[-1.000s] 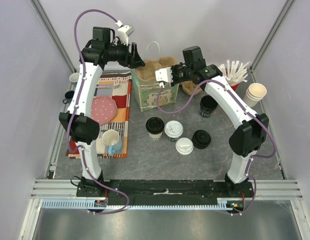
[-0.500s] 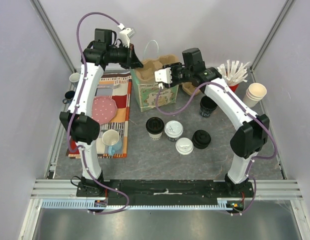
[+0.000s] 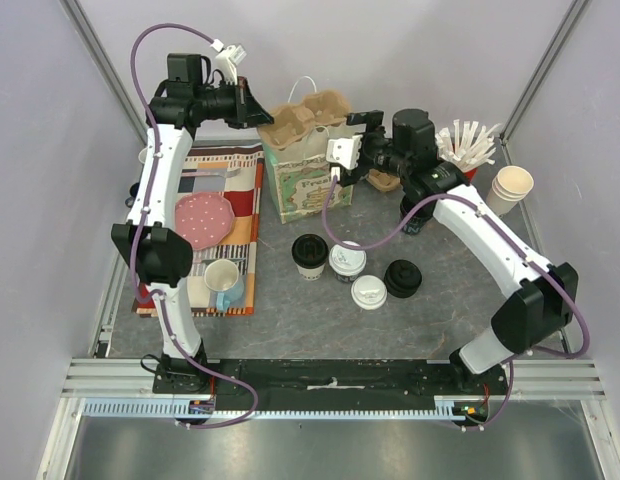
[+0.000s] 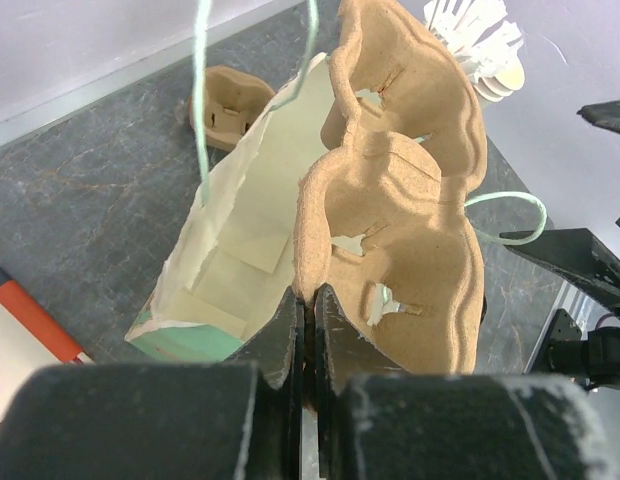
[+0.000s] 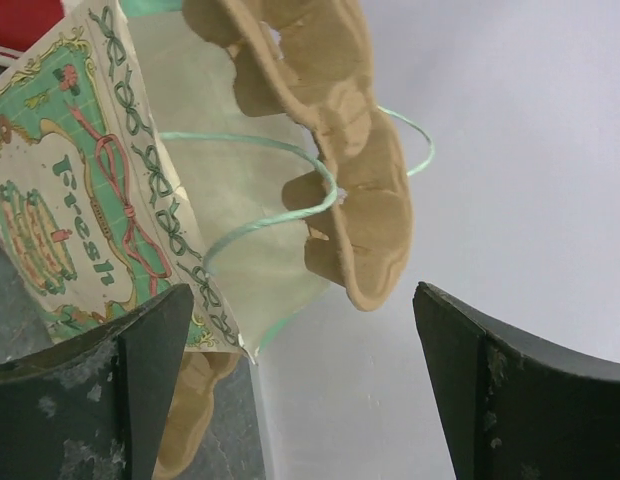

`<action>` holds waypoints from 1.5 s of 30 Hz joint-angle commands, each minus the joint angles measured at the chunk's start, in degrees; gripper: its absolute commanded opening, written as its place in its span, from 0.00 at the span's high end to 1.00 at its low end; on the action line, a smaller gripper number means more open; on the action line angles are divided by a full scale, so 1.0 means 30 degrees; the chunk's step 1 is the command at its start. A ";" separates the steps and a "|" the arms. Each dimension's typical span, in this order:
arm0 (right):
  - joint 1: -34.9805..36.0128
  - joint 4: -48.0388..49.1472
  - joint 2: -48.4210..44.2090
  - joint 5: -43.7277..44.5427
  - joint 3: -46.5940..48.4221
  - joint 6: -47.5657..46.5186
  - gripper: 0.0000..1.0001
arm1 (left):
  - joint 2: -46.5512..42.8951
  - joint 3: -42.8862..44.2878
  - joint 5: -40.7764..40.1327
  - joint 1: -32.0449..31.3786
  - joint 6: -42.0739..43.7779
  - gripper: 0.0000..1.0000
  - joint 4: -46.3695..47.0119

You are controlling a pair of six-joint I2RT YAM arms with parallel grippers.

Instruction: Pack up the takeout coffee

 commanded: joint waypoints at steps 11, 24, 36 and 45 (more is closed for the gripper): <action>-0.0539 1.2556 -0.1698 0.6982 -0.3294 0.7906 0.02 | 0.0040 0.0904 0.0785 -0.0183 0.0669 0.98 0.1175; 0.0600 -0.4494 0.7355 0.9150 1.6898 2.5067 0.24 | 0.0891 0.0876 -0.0595 -0.0740 0.4743 0.98 0.0414; 0.2770 -1.0127 1.0432 1.2874 1.8220 2.5893 0.22 | 0.0832 -0.0207 -0.0067 -0.0710 0.5533 0.98 -0.0202; 0.2828 -0.9331 1.1838 1.1793 1.8892 2.6653 0.33 | 0.0715 -0.0882 -0.0300 -0.0827 0.6588 0.98 -0.0232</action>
